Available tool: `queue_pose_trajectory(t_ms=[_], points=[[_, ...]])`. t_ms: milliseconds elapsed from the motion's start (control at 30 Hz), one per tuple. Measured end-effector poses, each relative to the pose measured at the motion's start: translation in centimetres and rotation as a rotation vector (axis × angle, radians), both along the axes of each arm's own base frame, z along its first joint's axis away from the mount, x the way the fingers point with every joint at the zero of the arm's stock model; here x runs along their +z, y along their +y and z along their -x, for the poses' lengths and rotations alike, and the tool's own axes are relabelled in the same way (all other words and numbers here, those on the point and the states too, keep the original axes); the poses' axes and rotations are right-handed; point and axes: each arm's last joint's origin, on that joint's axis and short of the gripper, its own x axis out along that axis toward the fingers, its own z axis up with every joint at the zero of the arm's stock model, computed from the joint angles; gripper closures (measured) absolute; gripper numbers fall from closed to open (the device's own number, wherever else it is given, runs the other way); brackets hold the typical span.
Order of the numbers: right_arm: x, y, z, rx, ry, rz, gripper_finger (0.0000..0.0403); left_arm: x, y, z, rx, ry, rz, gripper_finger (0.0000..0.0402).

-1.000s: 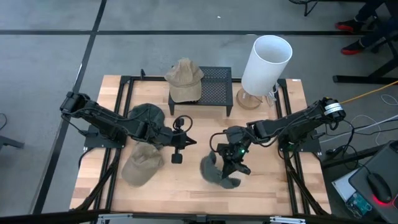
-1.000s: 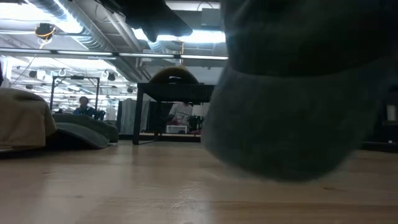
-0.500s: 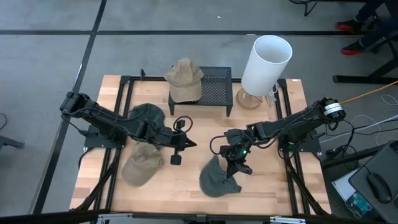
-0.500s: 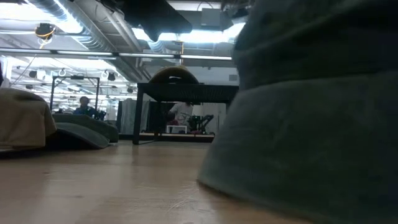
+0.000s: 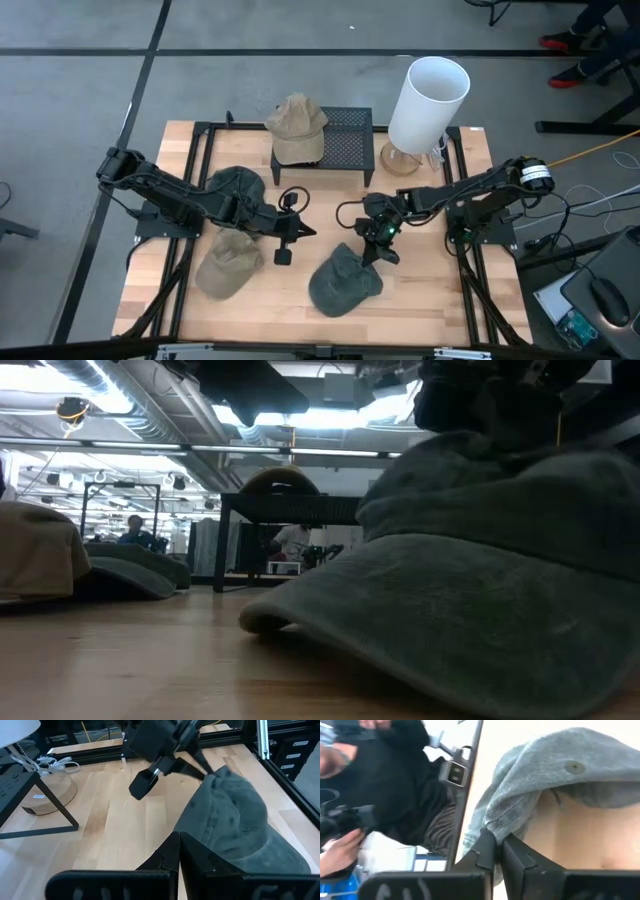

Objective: Pick & Place hat
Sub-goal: Put the right dark green cap on the shelf

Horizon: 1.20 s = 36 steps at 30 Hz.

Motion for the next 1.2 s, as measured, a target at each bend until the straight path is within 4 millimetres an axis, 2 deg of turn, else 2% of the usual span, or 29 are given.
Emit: queue_pose_trajectory(t_ms=[300,500,633,800,900,1200], points=[[0.0,-0.3,0.0,-0.005,0.04,-0.068,0.0299,0.0,0.0,0.0,0.0,-0.003,0.001,0.0398],[0.1,-2.3,0.3,0.04,0.13,-0.218,0.0254,0.0,0.0,0.0,0.001,-0.003,0.003,0.0399],[-0.8,-4.4,0.9,-0.065,0.18,-0.133,0.025,0.0,0.0,0.0,0.003,-0.003,0.007,0.04],[-2.2,-6.0,2.1,-0.21,0.294,0.118,0.025,0.0,0.0,0.0,0.011,-0.003,0.023,0.0396],[-2.6,-6.2,2.7,-0.21,0.332,0.216,0.025,0.0,0.0,0.0,0.011,-0.004,0.024,0.0399],[-2.9,-6.1,3.5,-0.144,0.387,0.253,0.025,0.1,0.0,0.0,0.012,-0.008,0.025,0.0396]])
